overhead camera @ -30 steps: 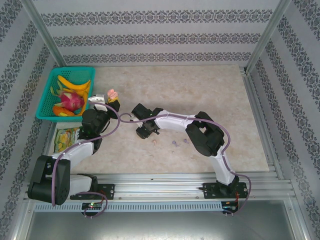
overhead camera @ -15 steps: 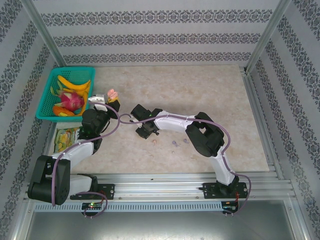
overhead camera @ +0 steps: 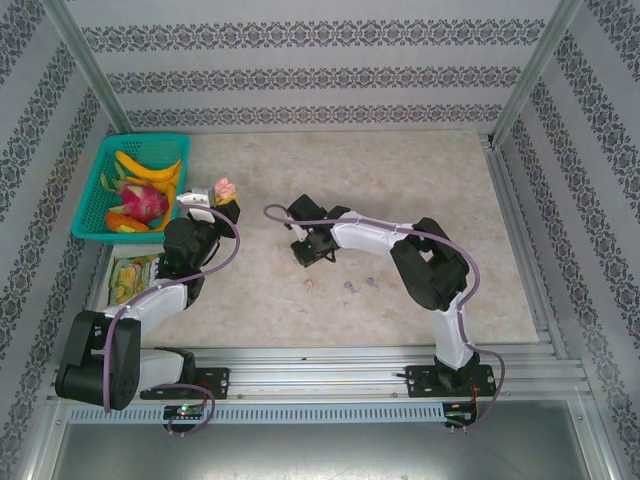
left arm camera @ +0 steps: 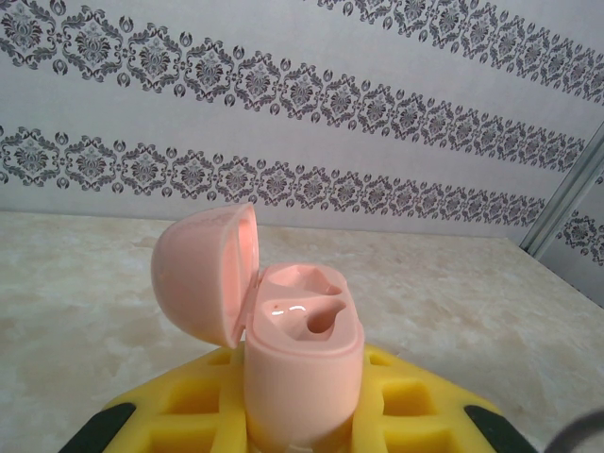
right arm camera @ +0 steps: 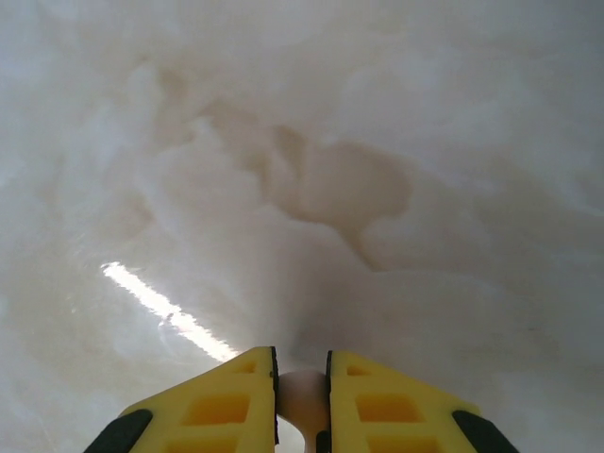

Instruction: Insert the wireless bluetooth earbuds into the charging case

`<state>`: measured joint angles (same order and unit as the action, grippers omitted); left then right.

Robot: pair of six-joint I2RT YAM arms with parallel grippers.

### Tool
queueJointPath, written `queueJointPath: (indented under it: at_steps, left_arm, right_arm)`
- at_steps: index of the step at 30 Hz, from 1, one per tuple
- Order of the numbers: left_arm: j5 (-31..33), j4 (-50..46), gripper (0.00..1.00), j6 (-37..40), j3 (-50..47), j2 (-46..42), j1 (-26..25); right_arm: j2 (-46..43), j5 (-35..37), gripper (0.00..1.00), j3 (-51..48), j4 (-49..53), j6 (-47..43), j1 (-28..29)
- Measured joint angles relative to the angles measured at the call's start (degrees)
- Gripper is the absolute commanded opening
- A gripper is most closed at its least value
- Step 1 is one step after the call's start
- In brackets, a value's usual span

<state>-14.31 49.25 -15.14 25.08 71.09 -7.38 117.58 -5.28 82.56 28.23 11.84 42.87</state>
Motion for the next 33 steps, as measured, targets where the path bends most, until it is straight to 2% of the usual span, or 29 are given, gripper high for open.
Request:
queueJointPath:
  at_steps: [8, 14, 26, 33]
  left_arm:
    - [-1.0, 0.0, 0.0, 0.0, 0.0, 0.4, 0.0]
    - [-4.4, 0.0, 0.0, 0.0, 0.0, 1.6, 0.0]
    - [-18.4, 4.2, 0.0, -0.8, 1.8, 9.8, -0.6]
    - [-24.9, 6.9, 0.0, -1.6, 5.7, 14.5, -4.5]
  right_arm:
    - [-3.8, 0.0, 0.17, -3.8, -2.3, 4.0, -3.9]
    - [-9.3, 0.5, 0.18, -5.8, -3.9, 5.2, -5.3]
    - [-26.2, 2.6, 0.19, -5.7, -7.9, 5.6, -5.6]
    - [-31.9, 2.9, 0.2, -5.3, -11.4, 4.1, -5.6]
